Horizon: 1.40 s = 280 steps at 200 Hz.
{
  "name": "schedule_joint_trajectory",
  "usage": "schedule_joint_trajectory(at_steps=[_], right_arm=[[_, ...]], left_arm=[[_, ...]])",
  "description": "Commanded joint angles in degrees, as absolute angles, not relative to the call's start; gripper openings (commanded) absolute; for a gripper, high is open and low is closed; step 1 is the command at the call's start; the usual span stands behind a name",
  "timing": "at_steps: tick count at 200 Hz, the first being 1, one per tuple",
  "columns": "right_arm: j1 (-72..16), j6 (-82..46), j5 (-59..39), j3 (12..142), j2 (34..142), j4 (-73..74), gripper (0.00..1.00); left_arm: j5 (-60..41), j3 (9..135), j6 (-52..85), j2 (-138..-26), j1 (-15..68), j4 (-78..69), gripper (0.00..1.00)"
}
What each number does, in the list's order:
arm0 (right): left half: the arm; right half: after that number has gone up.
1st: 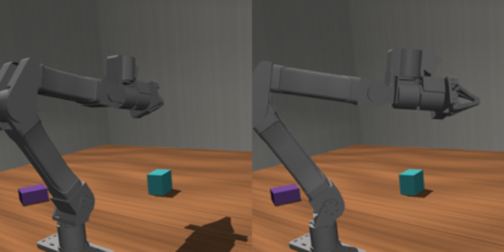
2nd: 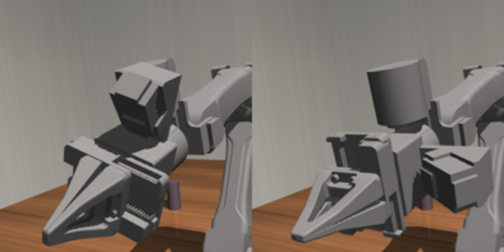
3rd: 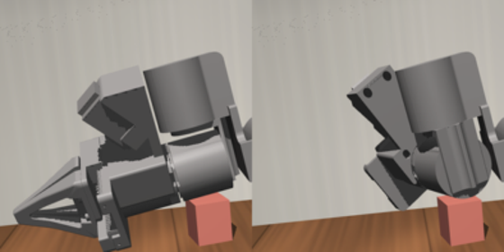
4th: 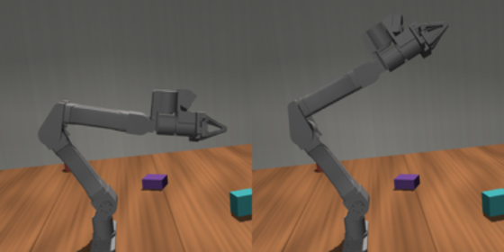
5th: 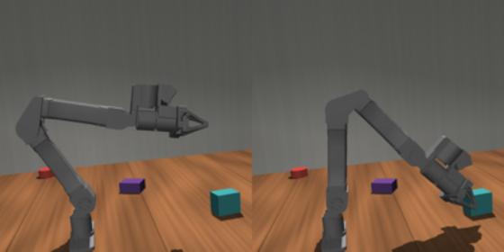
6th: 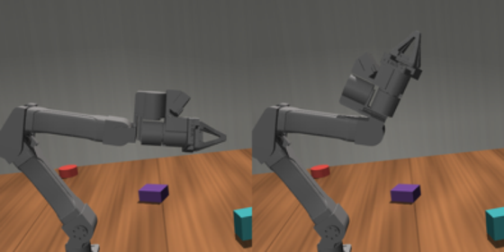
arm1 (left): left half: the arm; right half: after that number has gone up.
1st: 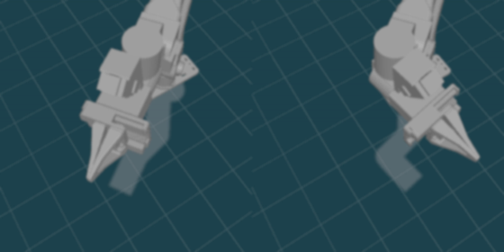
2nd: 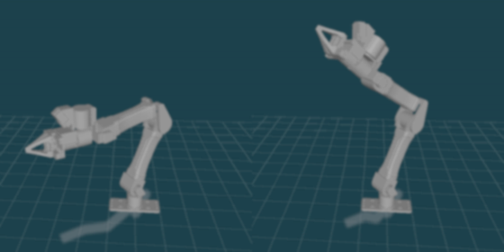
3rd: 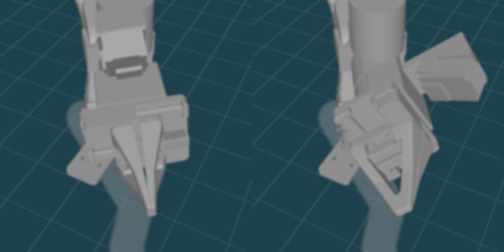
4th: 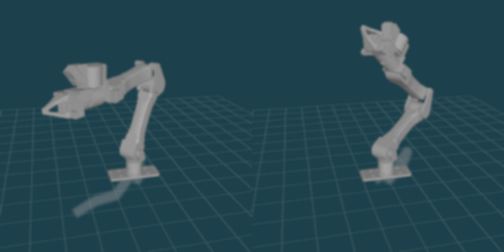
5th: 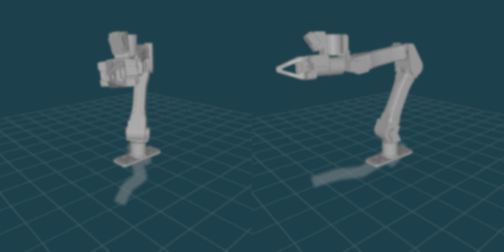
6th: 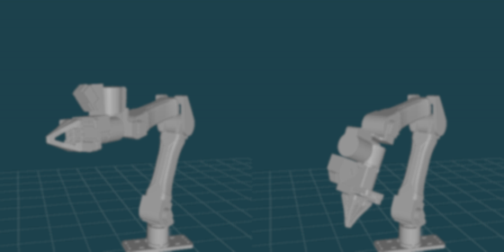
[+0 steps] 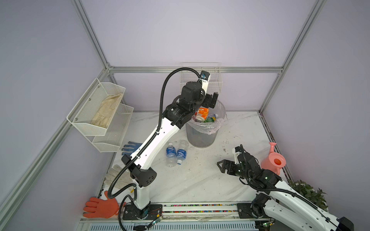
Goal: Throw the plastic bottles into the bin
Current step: 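Open the left gripper to drop the orange-label bottle into the bin, then draw the left gripper back while the right gripper reaches toward the Pocari Sweat bottles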
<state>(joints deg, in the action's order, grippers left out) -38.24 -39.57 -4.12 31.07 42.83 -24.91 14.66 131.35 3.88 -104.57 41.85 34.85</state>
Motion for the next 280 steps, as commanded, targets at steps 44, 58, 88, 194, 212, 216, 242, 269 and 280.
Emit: schedule_joint_trajectory(at_steps=[44, 58, 88, 194, 212, 216, 242, 269, 280], right_arm=[[-38.41, -40.5, -4.81, 31.5, 43.71, -23.83, 0.97], [-38.36, -40.64, -3.51, 31.97, 43.44, -25.21, 0.97], [-38.41, -39.57, -3.18, 32.85, 43.58, -26.16, 0.97], [-45.54, -36.3, 1.76, 46.32, 60.89, -25.05, 0.97], [-48.4, -36.77, 3.27, 49.02, 65.04, -23.74, 0.97], [-48.85, -36.89, 3.34, 49.53, 65.95, -23.23, 0.97], [-50.82, -37.18, 3.69, 53.08, 72.45, -20.67, 0.97], [-52.54, -36.89, 3.99, 57.76, 80.05, -19.17, 0.96], [-52.99, -36.87, 4.2, 59.88, 83.11, -19.03, 0.96]], left_arm=[[15.64, 112.42, 6.57, -85.92, 42.06, 28.81, 1.0], [16.13, 106.98, 7.22, -82.11, 42.1, 27.72, 1.0], [17.73, 93.16, 9.09, -71.82, 42.04, 25.6, 1.0], [22.28, 57.3, 19.3, -43.28, 41.9, 31.72, 1.0], [22.49, 52.58, 21.46, -38.86, 41.84, 33.99, 1.0], [22.62, 51.62, 21.89, -37.86, 41.9, 34.5, 1.0], [21.91, 45.45, 24.1, -31.35, 41.91, 37.5, 1.0], [20.68, 41.06, 25.38, -25.84, 41.91, 40.28, 1.0], [20.74, 39.74, 25.78, -23.98, 41.87, 41.38, 1.0]])
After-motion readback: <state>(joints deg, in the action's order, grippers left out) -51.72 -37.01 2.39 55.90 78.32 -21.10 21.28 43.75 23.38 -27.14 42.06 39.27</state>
